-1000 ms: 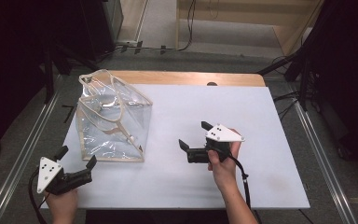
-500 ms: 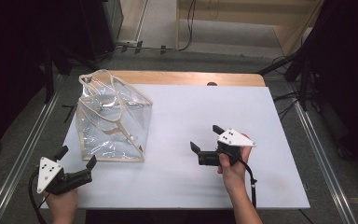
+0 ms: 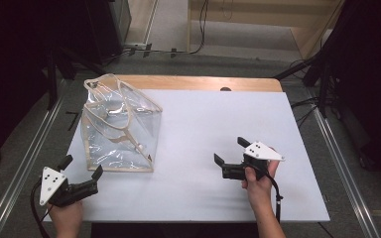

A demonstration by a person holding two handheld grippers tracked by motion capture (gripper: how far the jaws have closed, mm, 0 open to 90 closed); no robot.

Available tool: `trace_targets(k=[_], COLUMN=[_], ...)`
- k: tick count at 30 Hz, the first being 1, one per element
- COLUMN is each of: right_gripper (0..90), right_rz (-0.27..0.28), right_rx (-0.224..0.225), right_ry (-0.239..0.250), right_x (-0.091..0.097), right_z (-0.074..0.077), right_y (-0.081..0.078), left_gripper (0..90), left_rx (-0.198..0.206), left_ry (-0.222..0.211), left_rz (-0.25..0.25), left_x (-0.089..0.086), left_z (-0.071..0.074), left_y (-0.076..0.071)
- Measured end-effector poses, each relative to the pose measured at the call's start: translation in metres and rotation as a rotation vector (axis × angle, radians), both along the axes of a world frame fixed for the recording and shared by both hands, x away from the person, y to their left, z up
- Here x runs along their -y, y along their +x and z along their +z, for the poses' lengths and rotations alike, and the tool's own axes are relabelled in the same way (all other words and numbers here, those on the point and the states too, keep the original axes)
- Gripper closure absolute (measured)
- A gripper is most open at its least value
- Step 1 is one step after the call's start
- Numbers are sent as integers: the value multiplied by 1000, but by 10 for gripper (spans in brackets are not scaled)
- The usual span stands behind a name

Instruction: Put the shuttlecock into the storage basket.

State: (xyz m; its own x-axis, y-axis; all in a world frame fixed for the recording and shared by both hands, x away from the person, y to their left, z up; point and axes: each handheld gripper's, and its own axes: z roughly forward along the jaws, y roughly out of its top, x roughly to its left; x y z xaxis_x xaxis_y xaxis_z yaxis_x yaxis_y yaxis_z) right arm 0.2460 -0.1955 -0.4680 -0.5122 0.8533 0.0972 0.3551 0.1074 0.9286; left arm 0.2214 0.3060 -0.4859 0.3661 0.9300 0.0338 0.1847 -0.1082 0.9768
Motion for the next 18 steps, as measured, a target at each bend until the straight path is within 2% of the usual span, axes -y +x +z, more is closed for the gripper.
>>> trace_targets(k=[18], right_gripper=[0], right_rz=[-63], right_rx=[-13], right_ry=[-12], right_x=[31], right_z=[-14], right_y=[-15], left_gripper=[0], left_rx=[-1], left_ry=[2], left_rz=[0], left_x=[0], left_z=[0], left_y=[0])
